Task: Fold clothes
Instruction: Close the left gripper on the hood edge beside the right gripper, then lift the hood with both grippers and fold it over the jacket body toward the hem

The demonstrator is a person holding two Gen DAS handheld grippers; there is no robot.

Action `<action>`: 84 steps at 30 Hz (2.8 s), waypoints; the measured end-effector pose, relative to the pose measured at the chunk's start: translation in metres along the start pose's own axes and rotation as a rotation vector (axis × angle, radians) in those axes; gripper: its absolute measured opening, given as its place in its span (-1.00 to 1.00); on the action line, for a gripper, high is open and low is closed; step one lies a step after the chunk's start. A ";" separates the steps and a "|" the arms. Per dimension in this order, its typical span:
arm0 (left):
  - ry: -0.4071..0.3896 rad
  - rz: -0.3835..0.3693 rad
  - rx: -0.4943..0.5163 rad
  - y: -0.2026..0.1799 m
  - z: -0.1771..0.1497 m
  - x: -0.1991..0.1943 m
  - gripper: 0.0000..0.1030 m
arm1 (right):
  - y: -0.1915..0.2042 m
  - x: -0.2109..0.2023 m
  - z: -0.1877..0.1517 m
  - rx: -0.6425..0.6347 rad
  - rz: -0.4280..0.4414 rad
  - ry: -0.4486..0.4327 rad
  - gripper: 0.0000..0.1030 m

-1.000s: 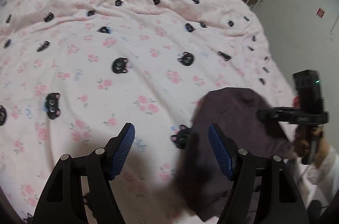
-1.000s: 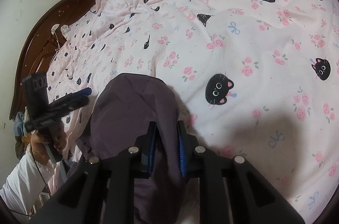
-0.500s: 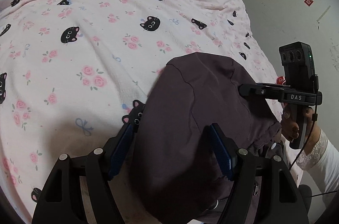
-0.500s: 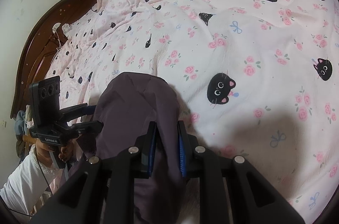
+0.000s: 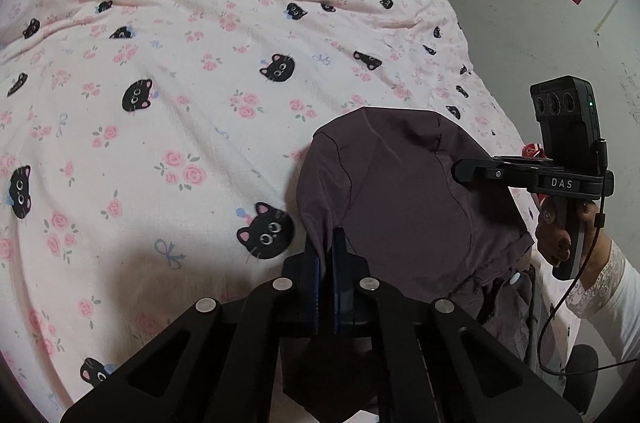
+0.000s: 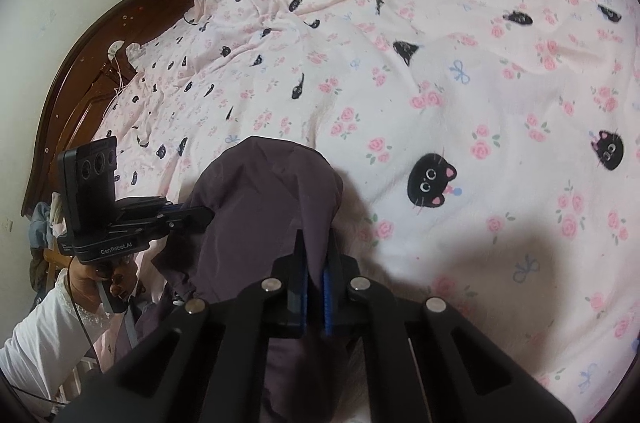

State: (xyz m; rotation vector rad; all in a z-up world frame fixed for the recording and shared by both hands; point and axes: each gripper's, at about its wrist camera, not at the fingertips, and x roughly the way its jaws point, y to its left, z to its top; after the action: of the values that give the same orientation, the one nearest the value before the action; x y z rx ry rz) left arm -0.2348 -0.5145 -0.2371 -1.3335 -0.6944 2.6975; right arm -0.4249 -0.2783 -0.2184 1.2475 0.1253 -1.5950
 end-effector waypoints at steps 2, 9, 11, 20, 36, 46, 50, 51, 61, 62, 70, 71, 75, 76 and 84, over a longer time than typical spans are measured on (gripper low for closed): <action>-0.015 -0.001 0.013 -0.005 -0.001 -0.008 -0.94 | 0.009 -0.009 -0.003 -0.026 0.001 -0.010 -0.91; -0.052 0.001 0.058 -0.024 -0.005 -0.040 -0.94 | 0.039 -0.041 -0.011 -0.116 0.006 -0.046 -0.92; -0.057 0.001 0.072 -0.032 -0.008 -0.051 -0.94 | 0.051 -0.051 -0.017 -0.147 0.009 -0.051 -0.93; -0.048 -0.002 0.134 -0.066 -0.045 -0.095 -0.94 | 0.117 -0.094 -0.064 -0.360 0.018 -0.008 -0.96; 0.008 0.016 0.243 -0.120 -0.135 -0.140 -0.94 | 0.163 -0.135 -0.167 -0.517 0.012 0.103 -0.96; 0.042 0.021 0.208 -0.122 -0.170 -0.129 -0.94 | 0.183 -0.119 -0.214 -0.634 -0.171 0.052 -0.96; 0.063 0.031 0.232 -0.127 -0.181 -0.128 -0.94 | 0.204 -0.114 -0.239 -0.784 -0.303 0.024 -0.96; 0.072 0.032 0.238 -0.128 -0.184 -0.128 -0.94 | 0.208 -0.110 -0.246 -0.823 -0.329 0.033 -0.96; 0.127 -0.055 0.271 -0.135 -0.203 -0.157 -0.94 | 0.200 -0.084 -0.284 -0.938 -0.408 0.089 -0.96; 0.106 -0.069 0.265 -0.138 -0.200 -0.166 -0.94 | 0.199 -0.082 -0.286 -0.942 -0.412 0.088 -0.96; 0.001 -0.078 0.255 -0.173 -0.170 -0.169 -0.94 | 0.195 -0.070 -0.293 -0.968 -0.436 0.092 -0.95; 0.012 -0.069 0.262 -0.178 -0.170 -0.160 -0.94 | 0.194 -0.070 -0.293 -0.966 -0.439 0.089 -0.95; 0.074 -0.045 0.259 -0.187 -0.179 -0.124 -0.94 | 0.194 -0.073 -0.297 -0.966 -0.459 0.074 -0.90; 0.083 -0.035 0.259 -0.187 -0.182 -0.116 -0.94 | 0.193 -0.074 -0.298 -0.966 -0.465 0.069 -0.88; 0.078 0.028 0.237 -0.186 -0.201 -0.095 -0.94 | 0.184 -0.100 -0.306 -0.885 -0.450 0.053 -0.55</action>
State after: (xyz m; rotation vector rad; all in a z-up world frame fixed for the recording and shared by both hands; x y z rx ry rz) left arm -0.0483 -0.2963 -0.1952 -1.3874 -0.3382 2.6303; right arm -0.0992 -0.1036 -0.1922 0.5716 1.0827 -1.5809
